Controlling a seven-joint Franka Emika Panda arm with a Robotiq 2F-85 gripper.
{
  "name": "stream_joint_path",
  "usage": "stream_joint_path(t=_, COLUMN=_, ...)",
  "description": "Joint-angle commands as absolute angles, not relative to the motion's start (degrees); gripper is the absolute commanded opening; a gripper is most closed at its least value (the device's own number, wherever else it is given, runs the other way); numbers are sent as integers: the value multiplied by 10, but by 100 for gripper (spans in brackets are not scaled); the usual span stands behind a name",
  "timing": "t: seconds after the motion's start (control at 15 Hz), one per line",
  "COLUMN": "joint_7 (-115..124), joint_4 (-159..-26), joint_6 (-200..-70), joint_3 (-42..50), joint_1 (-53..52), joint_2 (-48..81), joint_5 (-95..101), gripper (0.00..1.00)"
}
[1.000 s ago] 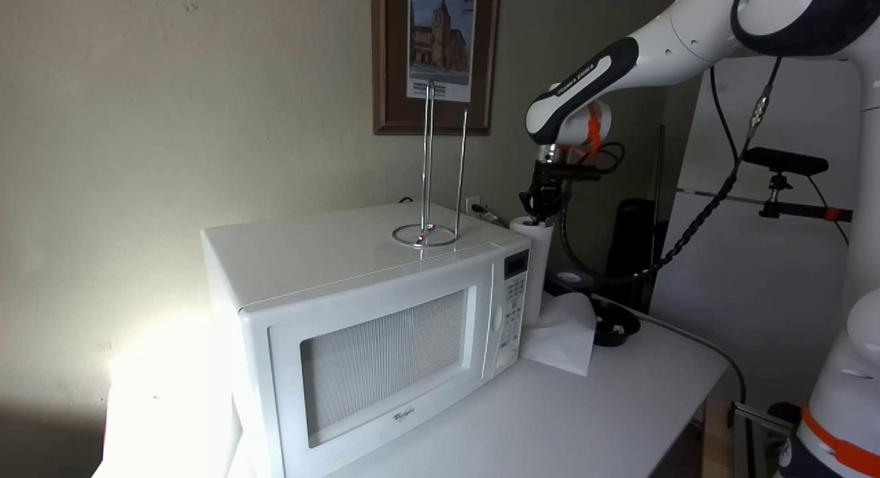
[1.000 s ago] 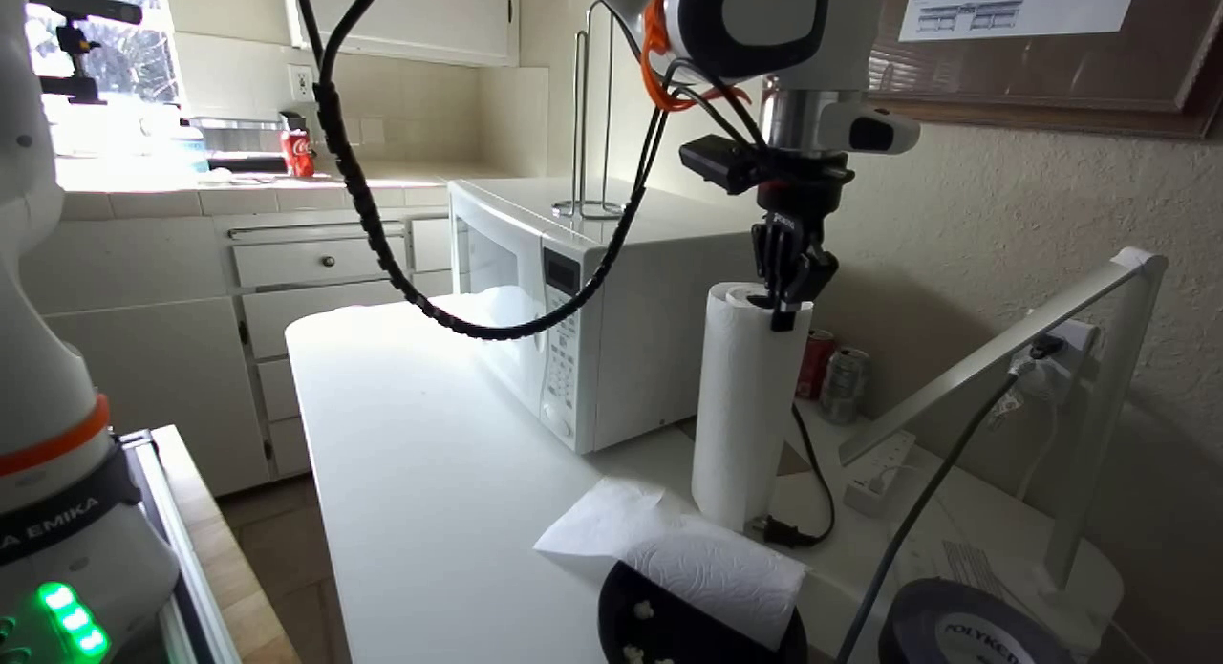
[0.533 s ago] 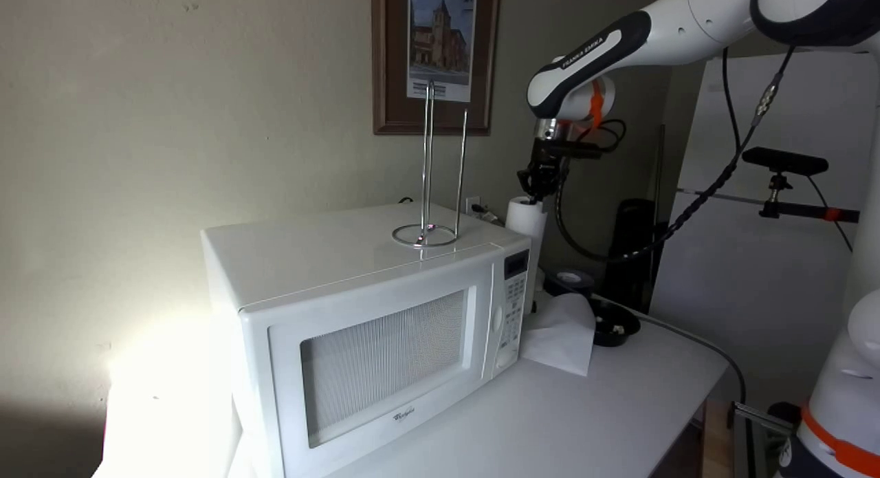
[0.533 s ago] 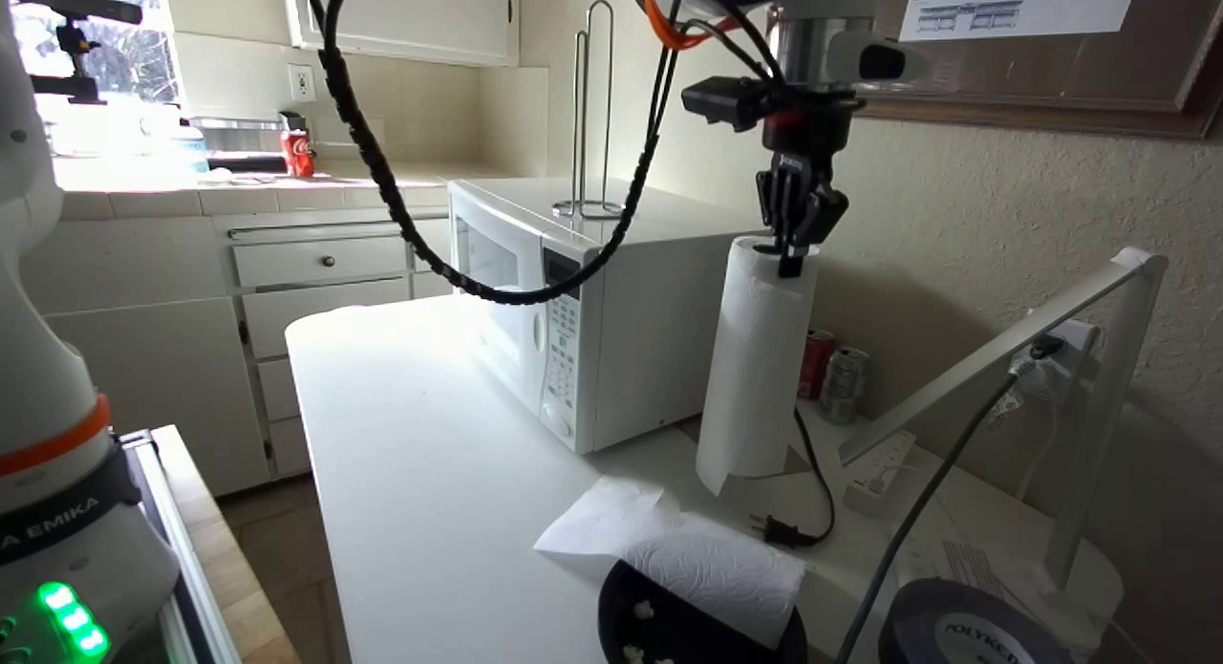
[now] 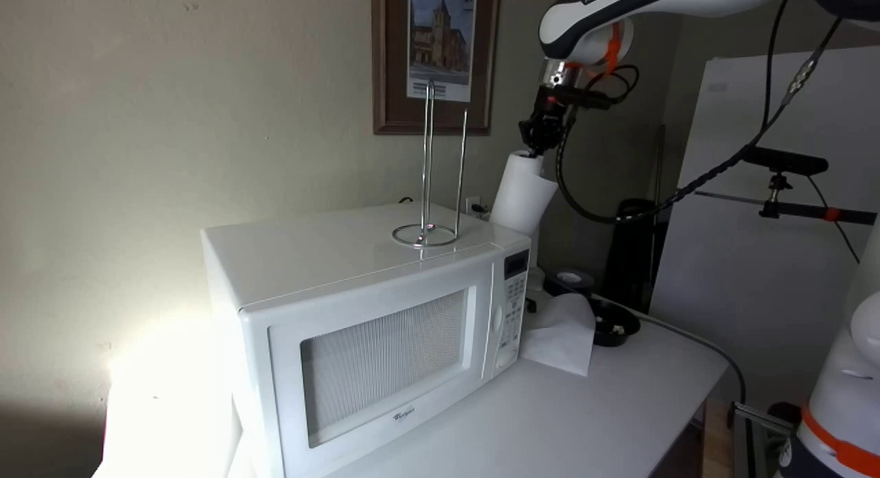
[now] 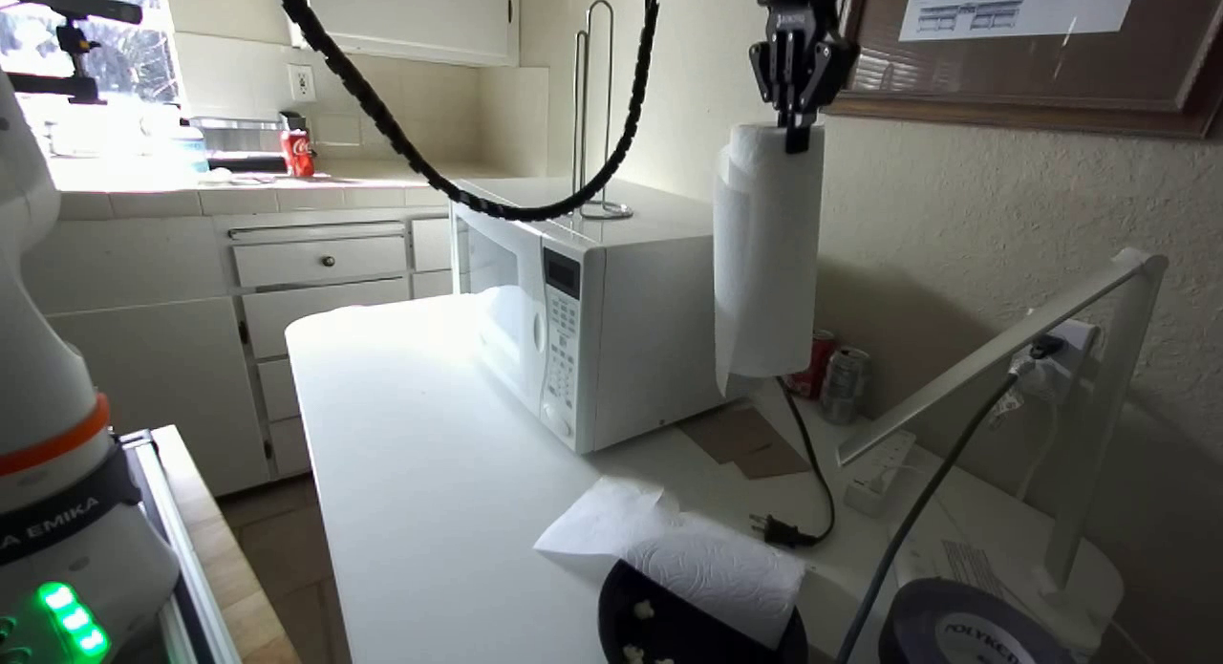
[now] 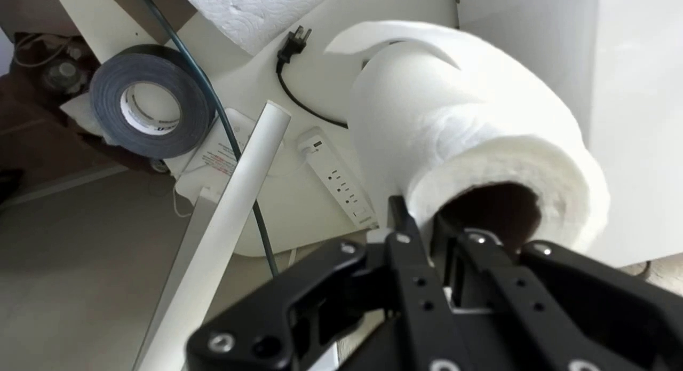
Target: Put the paper towel roll on the paper towel holder
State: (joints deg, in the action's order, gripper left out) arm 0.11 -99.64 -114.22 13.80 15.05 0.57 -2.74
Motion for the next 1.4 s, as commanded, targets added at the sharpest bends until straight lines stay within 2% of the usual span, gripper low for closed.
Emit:
stream_joint_path(t=0.0, joint_7=-4, joint_4=-968, joint_6=-1105, joint_3=133, joint_1=140, joint_2=-19, joint_5=-11, gripper=3)
stream_joint_path(t=0.13, joint_7=1, joint_4=-950, joint_6=-1090, joint_3=130, joint_1=136, joint_2=-31, joint_5=-18, gripper=3)
stream_joint_path(t=0.2, joint_7=-1, joint_4=-961, joint_6=-1111, joint_3=135, joint_1=139, joint_2=-19, joint_5=-20, gripper=12)
stream_joint_path(t=0.47, joint_7=-1, joint_4=-949, joint_6=-1099, joint_3=132, joint_1=137, joint_2=-29, joint_5=-20, gripper=12)
stream_joint_path(t=0.53, joint_7=-1, joint_4=-949, joint_6=-1099, joint_3=132, joint_1=137, joint_2=-28, joint_5=-20, gripper=3)
stream_joint_path(t=1.33, joint_7=-144, joint_4=-789, joint_6=-1012, joint_3=123, joint_1=106, joint_2=-44, joint_5=-76, gripper=3)
